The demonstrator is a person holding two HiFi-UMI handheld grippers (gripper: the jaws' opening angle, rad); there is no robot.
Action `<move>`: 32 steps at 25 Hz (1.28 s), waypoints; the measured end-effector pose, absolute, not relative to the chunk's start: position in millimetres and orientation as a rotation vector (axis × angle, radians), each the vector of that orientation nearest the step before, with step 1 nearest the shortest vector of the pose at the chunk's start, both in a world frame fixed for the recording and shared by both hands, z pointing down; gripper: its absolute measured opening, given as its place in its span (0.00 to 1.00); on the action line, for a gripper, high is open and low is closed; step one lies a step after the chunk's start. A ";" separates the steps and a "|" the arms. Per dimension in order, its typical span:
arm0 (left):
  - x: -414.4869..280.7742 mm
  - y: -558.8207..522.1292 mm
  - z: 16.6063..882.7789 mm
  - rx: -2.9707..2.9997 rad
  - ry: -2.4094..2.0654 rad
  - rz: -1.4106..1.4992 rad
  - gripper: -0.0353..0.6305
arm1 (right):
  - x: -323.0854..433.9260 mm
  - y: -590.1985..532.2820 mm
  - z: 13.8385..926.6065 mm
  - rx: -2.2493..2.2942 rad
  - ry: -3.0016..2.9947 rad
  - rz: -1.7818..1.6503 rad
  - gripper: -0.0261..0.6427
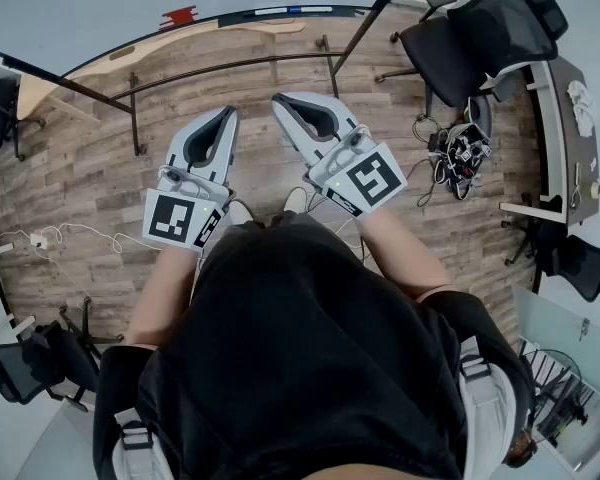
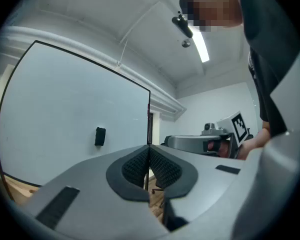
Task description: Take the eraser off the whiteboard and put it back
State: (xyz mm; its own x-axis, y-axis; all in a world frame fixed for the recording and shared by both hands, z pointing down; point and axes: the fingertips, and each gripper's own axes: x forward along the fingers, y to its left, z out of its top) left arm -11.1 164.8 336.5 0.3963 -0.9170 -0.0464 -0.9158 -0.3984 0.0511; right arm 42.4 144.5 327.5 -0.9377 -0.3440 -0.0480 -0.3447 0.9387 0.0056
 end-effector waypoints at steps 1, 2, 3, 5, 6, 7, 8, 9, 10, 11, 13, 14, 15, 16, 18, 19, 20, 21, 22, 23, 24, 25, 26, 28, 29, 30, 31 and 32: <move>-13.6 166.8 338.2 2.610 -1.709 -0.102 0.05 | 39.9 146.4 328.2 -0.545 3.047 0.021 0.04; -15.9 168.6 339.8 2.610 -1.705 -0.100 0.05 | 37.5 148.2 328.9 -0.548 3.048 0.020 0.04; -18.1 170.0 341.1 2.610 -1.702 -0.098 0.05 | 35.3 149.5 329.5 -0.550 3.048 0.019 0.04; -22.2 171.6 342.7 2.611 -1.697 -0.097 0.05 | 31.0 151.3 331.2 -0.552 3.048 0.011 0.04; -24.5 172.6 343.1 2.613 -1.694 -0.097 0.05 | 28.5 152.5 332.6 -0.551 3.047 0.000 0.04; -27.2 173.7 343.5 2.614 -1.691 -0.097 0.05 | 25.5 154.1 334.3 -0.548 3.046 -0.014 0.04; -30.0 174.9 344.2 2.614 -1.687 -0.097 0.05 | 22.5 156.0 336.3 -0.545 3.046 -0.027 0.04; -32.6 175.7 345.0 2.614 -1.684 -0.097 0.05 | 19.8 157.7 338.4 -0.545 3.047 -0.038 0.04; -34.6 176.1 345.7 2.614 -1.680 -0.097 0.05 | 17.6 159.2 340.1 -0.547 3.049 -0.045 0.04; -36.0 176.1 346.1 2.614 -1.676 -0.099 0.05 | 16.0 160.4 341.3 -0.550 3.051 -0.049 0.04; -38.8 175.3 345.8 2.617 -1.668 -0.103 0.05 | 12.4 161.7 342.4 -0.556 3.053 -0.055 0.04; -40.7 174.5 345.4 2.620 -1.664 -0.107 0.05 | 9.6 161.9 342.6 -0.558 3.053 -0.057 0.04; -43.0 173.6 345.1 2.624 -1.658 -0.112 0.05 | 6.1 161.8 342.8 -0.559 3.054 -0.058 0.04; -45.7 172.9 345.1 2.627 -1.653 -0.116 0.05 | 2.0 162.0 343.1 -0.559 3.054 -0.056 0.04; -51.5 172.6 345.7 2.634 -1.642 -0.119 0.05 | -6.4 162.9 343.7 -0.562 3.055 -0.053 0.04; -54.5 172.9 346.0 2.637 -1.636 -0.120 0.05 | -10.2 163.3 343.8 -0.566 3.054 -0.052 0.04; -57.5 173.3 345.9 2.640 -1.632 -0.121 0.05 | -13.7 163.5 343.9 -0.573 3.054 -0.051 0.04; -60.6 173.7 345.7 2.644 -1.627 -0.123 0.05 | -17.1 163.5 343.8 -0.582 3.053 -0.050 0.04; -63.9 174.3 345.4 2.648 -1.624 -0.124 0.05 | -20.5 163.2 343.8 -0.592 3.052 -0.049 0.04; -67.3 174.7 345.3 2.652 -1.621 -0.123 0.05 | -24.0 162.7 343.9 -0.601 3.051 -0.048 0.04; -71.0 174.9 345.7 2.656 -1.617 -0.120 0.05 | -27.8 161.9 344.4 -0.610 3.049 -0.050 0.04; -75.1 174.6 346.7 2.659 -1.612 -0.117 0.05 | -32.0 160.7 345.1 -0.619 3.047 -0.054 0.04; -79.9 174.0 348.2 2.661 -1.604 -0.116 0.05 | -36.5 159.2 346.0 -0.631 3.045 -0.059 0.04; -91.2 172.4 351.6 2.663 -1.586 -0.116 0.05 | -46.6 156.3 347.3 -0.658 3.042 -0.063 0.04; -97.1 171.8 352.7 2.663 -1.577 -0.117 0.05 | -51.8 155.5 347.6 -0.670 3.040 -0.063 0.04; -102.9 171.4 353.4 2.664 -1.568 -0.119 0.05 | -57.0 155.1 347.9 -0.682 3.039 -0.065 0.04; -108.4 170.8 353.8 2.666 -1.557 -0.121 0.05 | -62.0 154.7 348.5 -0.694 3.037 -0.066 0.04; -113.4 170.1 354.3 2.669 -1.547 -0.124 0.05 | -66.8 154.2 349.7 -0.706 3.036 -0.068 0.04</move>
